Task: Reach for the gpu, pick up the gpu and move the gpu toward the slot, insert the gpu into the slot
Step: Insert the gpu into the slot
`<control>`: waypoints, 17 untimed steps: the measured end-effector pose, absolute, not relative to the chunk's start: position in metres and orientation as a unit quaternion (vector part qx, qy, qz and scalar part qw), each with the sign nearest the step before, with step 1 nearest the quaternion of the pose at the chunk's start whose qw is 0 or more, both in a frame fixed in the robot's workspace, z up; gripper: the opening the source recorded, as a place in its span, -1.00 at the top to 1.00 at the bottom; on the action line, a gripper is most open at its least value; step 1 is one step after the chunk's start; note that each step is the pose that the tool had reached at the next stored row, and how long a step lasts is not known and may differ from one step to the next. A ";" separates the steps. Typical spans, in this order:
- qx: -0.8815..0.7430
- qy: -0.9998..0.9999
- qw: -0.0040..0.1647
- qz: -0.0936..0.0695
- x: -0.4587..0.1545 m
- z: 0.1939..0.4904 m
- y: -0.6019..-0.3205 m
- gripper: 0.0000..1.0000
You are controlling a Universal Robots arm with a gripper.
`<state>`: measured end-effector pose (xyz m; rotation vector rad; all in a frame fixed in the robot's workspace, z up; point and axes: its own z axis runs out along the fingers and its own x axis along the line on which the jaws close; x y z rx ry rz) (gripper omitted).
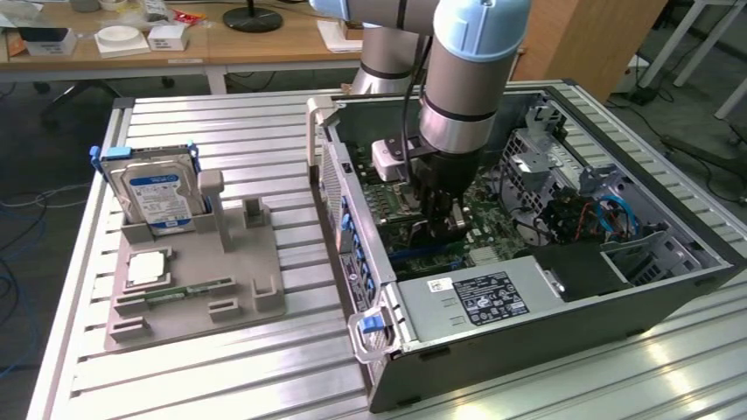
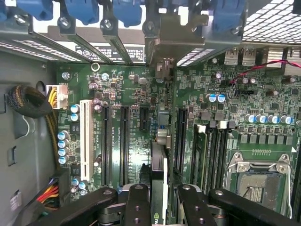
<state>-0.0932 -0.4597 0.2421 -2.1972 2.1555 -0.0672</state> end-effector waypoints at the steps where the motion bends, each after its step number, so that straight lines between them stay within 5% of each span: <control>1: -0.713 0.700 0.032 -0.022 -0.093 0.242 -0.460 0.47; 17: -0.713 0.700 0.035 -0.025 -0.094 0.245 -0.460 0.47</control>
